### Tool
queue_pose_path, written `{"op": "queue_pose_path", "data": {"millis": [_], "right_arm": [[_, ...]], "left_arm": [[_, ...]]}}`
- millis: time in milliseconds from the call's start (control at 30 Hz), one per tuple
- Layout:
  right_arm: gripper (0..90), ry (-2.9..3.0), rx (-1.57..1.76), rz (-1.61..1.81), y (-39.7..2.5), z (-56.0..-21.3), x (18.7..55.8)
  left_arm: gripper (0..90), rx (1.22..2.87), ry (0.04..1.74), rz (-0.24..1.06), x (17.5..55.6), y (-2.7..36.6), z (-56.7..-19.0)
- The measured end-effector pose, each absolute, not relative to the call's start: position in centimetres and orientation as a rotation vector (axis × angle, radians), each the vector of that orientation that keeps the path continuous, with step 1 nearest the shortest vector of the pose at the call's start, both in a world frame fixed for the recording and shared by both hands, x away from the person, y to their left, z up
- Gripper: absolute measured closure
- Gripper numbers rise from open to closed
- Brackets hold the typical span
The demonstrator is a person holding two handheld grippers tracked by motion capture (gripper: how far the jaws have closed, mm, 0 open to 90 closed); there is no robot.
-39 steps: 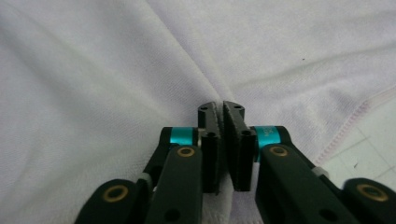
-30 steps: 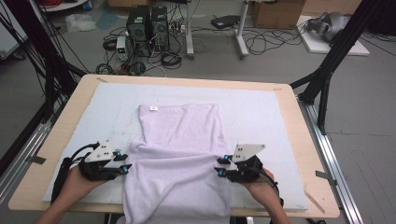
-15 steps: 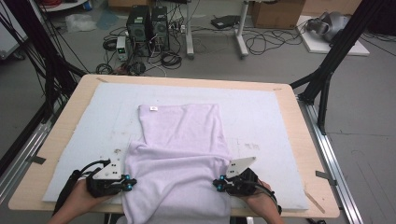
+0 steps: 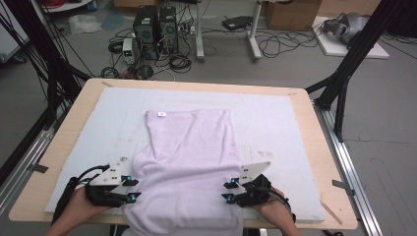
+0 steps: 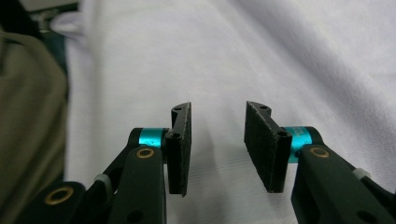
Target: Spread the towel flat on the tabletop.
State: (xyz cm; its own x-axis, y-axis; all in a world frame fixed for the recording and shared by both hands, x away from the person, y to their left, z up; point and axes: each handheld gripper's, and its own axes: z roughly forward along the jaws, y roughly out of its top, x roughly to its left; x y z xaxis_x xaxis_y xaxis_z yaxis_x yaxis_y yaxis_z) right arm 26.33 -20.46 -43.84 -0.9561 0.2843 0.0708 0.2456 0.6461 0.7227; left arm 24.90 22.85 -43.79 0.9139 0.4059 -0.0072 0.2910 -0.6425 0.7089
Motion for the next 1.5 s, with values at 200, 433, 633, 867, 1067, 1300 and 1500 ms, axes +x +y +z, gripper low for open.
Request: {"op": "queue_pose_path", "data": {"millis": [200, 433, 633, 867, 1067, 1300, 1500], "right_arm": [[88.2, 2.832, 0.439, 1.220, -20.2, -44.3, 26.2], [74.9, 2.820, 0.346, 1.303, -21.4, -42.3, 24.2], [70.6, 2.841, 0.402, 1.211, -20.8, -44.3, 25.8], [86.1, 2.903, 0.335, 1.268, -21.7, -43.7, 24.5], [72.1, 2.750, 0.479, 1.252, -22.1, -41.8, 28.0], [61.0, 2.709, 0.625, 1.179, -21.5, -42.2, 33.2], [61.2, 2.745, 0.691, 1.104, -20.9, -43.8, 34.2]], "left_arm": [[87.8, 2.312, 0.455, 0.159, 24.0, 23.5, -43.6], [65.7, 2.293, 0.453, 0.219, 21.7, 25.3, -42.4], [72.6, 2.327, 0.457, 0.218, 23.0, 24.0, -43.7], [85.7, 2.315, 0.419, 0.180, 21.4, 25.1, -42.8], [66.2, 2.241, 0.570, 0.320, 25.4, 25.2, -41.9], [60.5, 2.224, 0.736, 0.393, 30.5, 23.9, -42.5], [89.0, 2.222, 0.794, 0.305, 32.1, 23.6, -43.8]]}}
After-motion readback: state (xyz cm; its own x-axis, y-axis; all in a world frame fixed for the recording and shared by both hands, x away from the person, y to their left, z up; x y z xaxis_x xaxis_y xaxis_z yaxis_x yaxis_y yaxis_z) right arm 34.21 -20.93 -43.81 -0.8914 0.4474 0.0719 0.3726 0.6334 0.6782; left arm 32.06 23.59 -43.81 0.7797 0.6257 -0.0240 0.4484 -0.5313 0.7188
